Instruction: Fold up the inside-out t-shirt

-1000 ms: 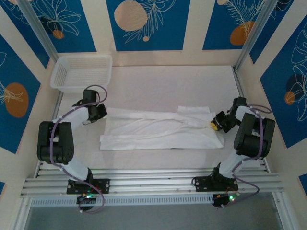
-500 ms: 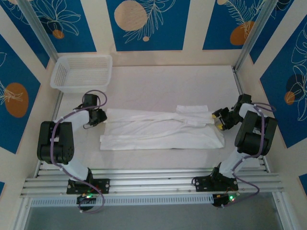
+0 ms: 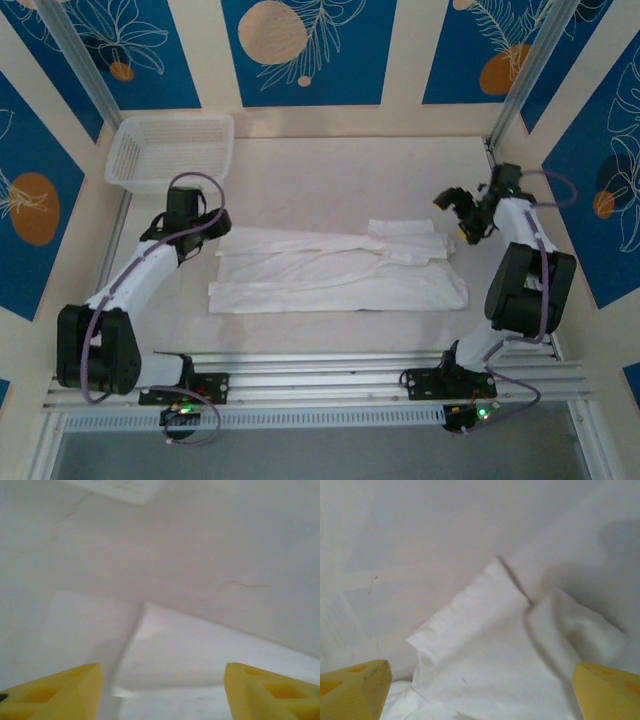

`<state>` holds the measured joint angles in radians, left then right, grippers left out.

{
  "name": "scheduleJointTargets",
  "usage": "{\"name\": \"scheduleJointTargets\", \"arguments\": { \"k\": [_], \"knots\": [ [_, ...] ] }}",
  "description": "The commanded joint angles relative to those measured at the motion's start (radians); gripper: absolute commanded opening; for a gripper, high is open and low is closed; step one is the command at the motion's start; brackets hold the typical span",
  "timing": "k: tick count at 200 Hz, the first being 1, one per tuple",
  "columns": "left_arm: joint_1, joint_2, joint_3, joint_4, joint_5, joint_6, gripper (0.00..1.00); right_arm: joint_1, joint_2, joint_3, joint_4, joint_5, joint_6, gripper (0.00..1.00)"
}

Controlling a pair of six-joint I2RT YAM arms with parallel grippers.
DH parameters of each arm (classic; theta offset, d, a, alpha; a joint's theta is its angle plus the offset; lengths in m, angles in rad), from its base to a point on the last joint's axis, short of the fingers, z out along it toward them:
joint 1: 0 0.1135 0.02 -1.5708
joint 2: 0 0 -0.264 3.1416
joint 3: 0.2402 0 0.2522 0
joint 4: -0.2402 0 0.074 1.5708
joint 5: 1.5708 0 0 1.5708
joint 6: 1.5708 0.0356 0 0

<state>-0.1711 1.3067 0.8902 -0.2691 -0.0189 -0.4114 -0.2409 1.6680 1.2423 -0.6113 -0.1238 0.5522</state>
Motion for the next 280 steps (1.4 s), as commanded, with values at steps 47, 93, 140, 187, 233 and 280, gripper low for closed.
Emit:
{"name": "scheduleJointTargets", "arguments": {
  "k": [47,93,140,187,233,280],
  "knots": [
    [-0.349,-0.183,-0.008,0.004,0.286,0.163,0.89,0.134,0.364,0.327,-0.196,0.329,-0.097,0.90],
    [-0.440,-0.233,-0.067,-0.011,0.227,0.142,0.94,0.155,0.488,0.392,-0.220,0.247,-0.110,0.76],
    [-0.442,-0.225,-0.068,-0.028,0.180,0.131,0.94,0.192,0.528,0.391,-0.238,0.249,-0.094,0.22],
    [-0.442,-0.226,-0.071,-0.025,0.158,0.106,0.94,0.190,0.463,0.455,-0.281,0.201,-0.103,0.01],
    [-0.442,-0.244,-0.080,-0.034,0.132,0.092,0.94,0.205,0.185,0.320,-0.212,0.133,-0.098,0.00],
    [-0.441,-0.258,-0.091,-0.050,0.096,0.079,0.94,0.206,-0.324,-0.253,-0.025,0.084,0.070,0.00]
  ]
}}
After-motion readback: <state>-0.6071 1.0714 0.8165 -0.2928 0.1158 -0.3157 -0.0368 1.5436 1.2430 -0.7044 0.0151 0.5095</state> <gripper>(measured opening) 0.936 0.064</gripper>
